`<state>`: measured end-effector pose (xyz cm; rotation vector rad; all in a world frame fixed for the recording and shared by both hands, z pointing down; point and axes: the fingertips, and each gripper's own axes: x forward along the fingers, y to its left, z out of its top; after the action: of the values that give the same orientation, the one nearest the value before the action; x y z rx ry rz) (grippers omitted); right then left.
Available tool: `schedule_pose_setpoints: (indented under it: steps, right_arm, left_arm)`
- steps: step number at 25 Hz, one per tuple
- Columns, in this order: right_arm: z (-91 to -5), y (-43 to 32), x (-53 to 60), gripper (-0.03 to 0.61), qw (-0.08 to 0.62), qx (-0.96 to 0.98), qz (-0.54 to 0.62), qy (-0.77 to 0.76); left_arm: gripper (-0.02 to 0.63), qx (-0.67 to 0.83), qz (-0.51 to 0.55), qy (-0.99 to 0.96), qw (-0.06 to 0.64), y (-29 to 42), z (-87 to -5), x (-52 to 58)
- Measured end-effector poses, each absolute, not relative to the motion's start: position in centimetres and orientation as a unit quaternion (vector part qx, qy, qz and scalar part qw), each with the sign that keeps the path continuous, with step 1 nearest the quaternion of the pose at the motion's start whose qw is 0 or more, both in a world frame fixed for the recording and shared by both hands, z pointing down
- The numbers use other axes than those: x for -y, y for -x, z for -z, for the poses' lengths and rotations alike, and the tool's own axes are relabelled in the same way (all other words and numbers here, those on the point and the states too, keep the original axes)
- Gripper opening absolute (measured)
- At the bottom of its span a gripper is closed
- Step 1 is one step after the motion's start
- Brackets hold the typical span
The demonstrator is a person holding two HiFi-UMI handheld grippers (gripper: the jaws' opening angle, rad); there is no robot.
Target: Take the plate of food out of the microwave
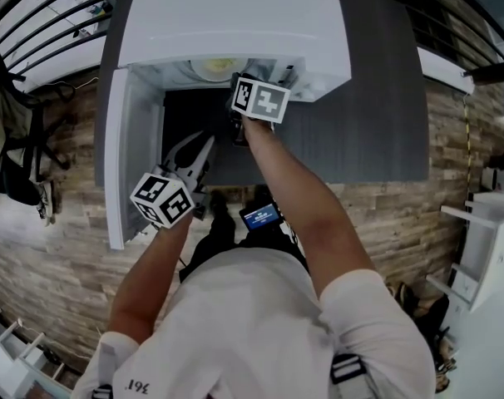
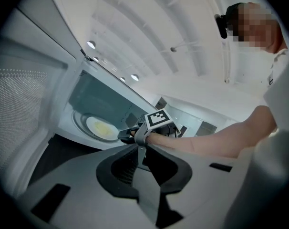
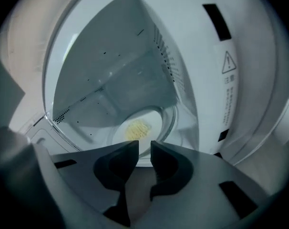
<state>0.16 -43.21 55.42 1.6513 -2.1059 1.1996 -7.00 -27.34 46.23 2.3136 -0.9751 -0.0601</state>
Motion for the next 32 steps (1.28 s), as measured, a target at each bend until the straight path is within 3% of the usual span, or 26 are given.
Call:
schedule_pose_setpoints:
  steps: [16,19,22,27,30,32]
  right_arm:
    - [-57.4,0.8,45.0,0.054,0.109,0.677,-0.462,-0.563]
    - [-57.2,0.8,44.9,0.0,0.114,0.679,-0.456,-0.564]
    - [-57.5,0.7,44.5,0.0,0.117,0.677,-0.457,-0.565]
    - [-55.9,0.3,45.0,0.005,0.13,0.711,-0.376,-0.579]
    - [-55.5,0.3,45.9,0.161,0.149,0.722,-0.325,-0.592]
    - [-55.8,0.3,46.5,0.216,0.155,0.717,-0.319,-0.6]
  left_arm:
    - [0.037,0.369,0.015,-0.87,0.328,7.8,-47.4,27.8]
    - [0.037,0.368,0.017,-0.869,0.33,7.8,-47.4,27.9]
    - [0.037,0.367,0.019,-0.868,0.333,7.9,-47.5,28.0]
    - [0.037,0.365,0.02,-0.868,0.337,7.8,-47.8,28.0]
    - [0.037,0.365,0.019,-0.866,0.341,7.6,-48.1,27.9]
    - [0.037,0.365,0.019,-0.865,0.343,7.6,-48.3,27.8]
